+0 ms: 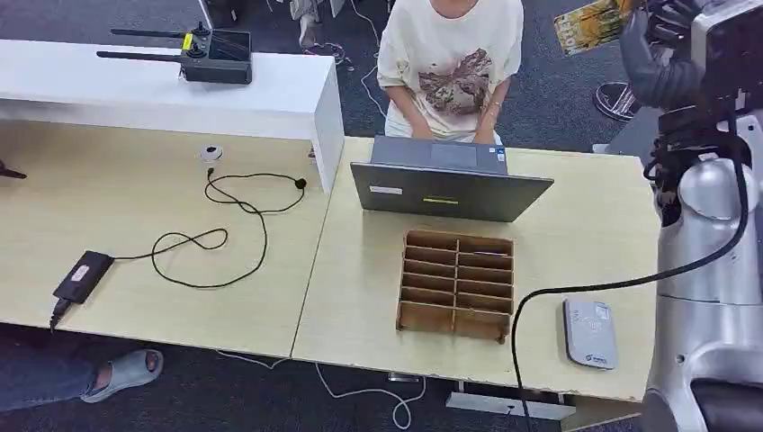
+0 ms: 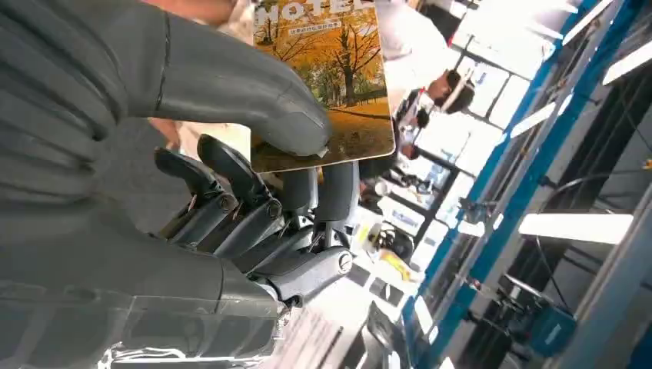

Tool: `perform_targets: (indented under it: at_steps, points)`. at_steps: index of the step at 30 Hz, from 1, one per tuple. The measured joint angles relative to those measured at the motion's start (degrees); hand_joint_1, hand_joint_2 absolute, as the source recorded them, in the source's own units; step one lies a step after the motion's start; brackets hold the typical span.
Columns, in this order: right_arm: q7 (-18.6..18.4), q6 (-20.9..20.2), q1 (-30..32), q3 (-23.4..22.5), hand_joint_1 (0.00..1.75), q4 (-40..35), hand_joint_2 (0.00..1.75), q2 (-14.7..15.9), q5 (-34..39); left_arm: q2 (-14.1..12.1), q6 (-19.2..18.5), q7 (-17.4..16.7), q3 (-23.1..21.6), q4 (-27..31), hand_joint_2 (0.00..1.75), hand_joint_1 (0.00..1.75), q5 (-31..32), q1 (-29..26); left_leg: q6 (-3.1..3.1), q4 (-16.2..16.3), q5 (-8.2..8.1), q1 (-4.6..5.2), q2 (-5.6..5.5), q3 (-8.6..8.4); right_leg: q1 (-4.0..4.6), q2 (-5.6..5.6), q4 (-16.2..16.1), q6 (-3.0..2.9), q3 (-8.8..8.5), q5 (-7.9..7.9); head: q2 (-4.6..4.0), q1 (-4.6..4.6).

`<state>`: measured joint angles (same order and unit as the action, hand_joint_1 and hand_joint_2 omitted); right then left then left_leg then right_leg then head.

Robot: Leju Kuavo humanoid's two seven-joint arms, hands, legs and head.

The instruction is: Pass the card to the sensor for recognition and then transmit it.

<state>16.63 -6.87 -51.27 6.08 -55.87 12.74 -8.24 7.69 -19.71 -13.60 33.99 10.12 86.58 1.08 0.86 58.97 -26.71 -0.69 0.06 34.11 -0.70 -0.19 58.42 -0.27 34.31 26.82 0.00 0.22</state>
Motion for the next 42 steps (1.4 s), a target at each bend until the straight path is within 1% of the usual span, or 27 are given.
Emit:
perform_targets:
  at_steps: [3,9,15,18,21,26,29,33,37,42]
  points:
    - [-1.6,-3.1,0.0,-0.1,1.75,0.0,1.75,1.4,2.8,0.1,0.1,-0.7,0.0,0.0,0.00,0.00,-0.2,0.0,0.00,0.0,0.00,0.00,0.00,0.00,0.00,0.00,0.0,0.00,0.00,0.00,0.02,0.02]
    - [-2.5,-6.8,-0.4,0.0,1.75,1.7,1.75,3.6,6.6,0.3,0.4,-1.3,0.0,0.0,0.00,0.00,-0.3,0.0,0.00,0.0,0.00,0.00,-0.02,0.01,0.00,-0.01,0.0,0.00,-0.01,0.00,0.00,0.00]
    - [-5.1,-12.5,-0.4,0.3,1.75,4.8,1.75,7.4,10.2,0.3,0.5,-1.2,0.0,0.0,0.00,0.00,-0.3,0.0,-0.01,0.0,0.00,0.01,-0.06,0.05,-0.01,-0.06,0.0,0.00,-0.01,0.00,0.00,0.00]
    - [-5.8,-14.7,-0.3,0.5,1.75,6.3,1.75,10.1,12.1,0.3,0.5,-0.7,0.0,0.0,0.00,0.00,-0.2,0.0,-0.01,0.0,0.00,0.01,-0.12,0.05,-0.01,-0.14,0.0,0.01,0.00,0.01,0.00,-0.02]
    - [-6.5,-16.8,0.4,0.4,1.75,7.0,1.75,13.8,14.4,0.1,0.6,-0.1,0.0,0.0,0.00,0.00,-0.1,-0.1,-0.01,0.0,-0.01,0.01,-0.27,0.09,-0.01,-0.26,0.0,0.04,-0.01,0.03,0.00,-0.02]
    - [-7.9,-20.6,2.7,-0.3,1.75,7.9,1.75,20.1,17.5,-0.1,0.6,-0.1,0.0,0.0,0.00,0.00,-0.1,-0.1,-0.04,0.1,-0.03,0.03,-0.31,0.15,-0.02,-0.32,-0.1,0.06,0.01,0.04,0.02,0.02]
    - [-8.2,-22.6,3.9,-0.7,1.75,9.0,1.75,23.2,18.7,-0.1,0.5,-0.7,0.0,0.0,0.00,0.00,-0.1,-0.1,-0.05,0.1,-0.04,0.03,-0.31,0.16,-0.02,-0.32,-0.1,0.07,0.01,0.04,0.00,0.02]
    - [-8.8,-24.6,4.0,-0.7,1.75,11.6,1.75,25.9,18.7,-0.1,0.2,-1.8,0.0,0.0,0.00,0.00,-0.2,0.0,-0.05,0.1,-0.04,0.03,-0.28,0.16,-0.02,-0.30,-0.1,0.07,0.01,0.04,0.00,-0.02]
    - [-10.0,-26.3,2.5,-0.1,1.75,15.4,1.75,27.8,18.4,-0.1,0.4,-1.6,0.0,0.0,0.00,0.00,-0.2,0.0,-0.05,0.1,-0.03,0.02,-0.30,0.16,-0.01,-0.32,0.0,0.07,0.00,0.04,0.00,-0.02]
    - [-9.8,-28.5,2.4,0.9,1.75,18.8,1.75,30.9,18.5,-0.1,0.7,-0.9,0.0,0.0,0.00,0.00,-0.1,-0.1,-0.05,0.1,-0.03,0.03,-0.32,0.18,-0.02,-0.36,-0.1,0.07,0.01,0.05,0.00,0.00]
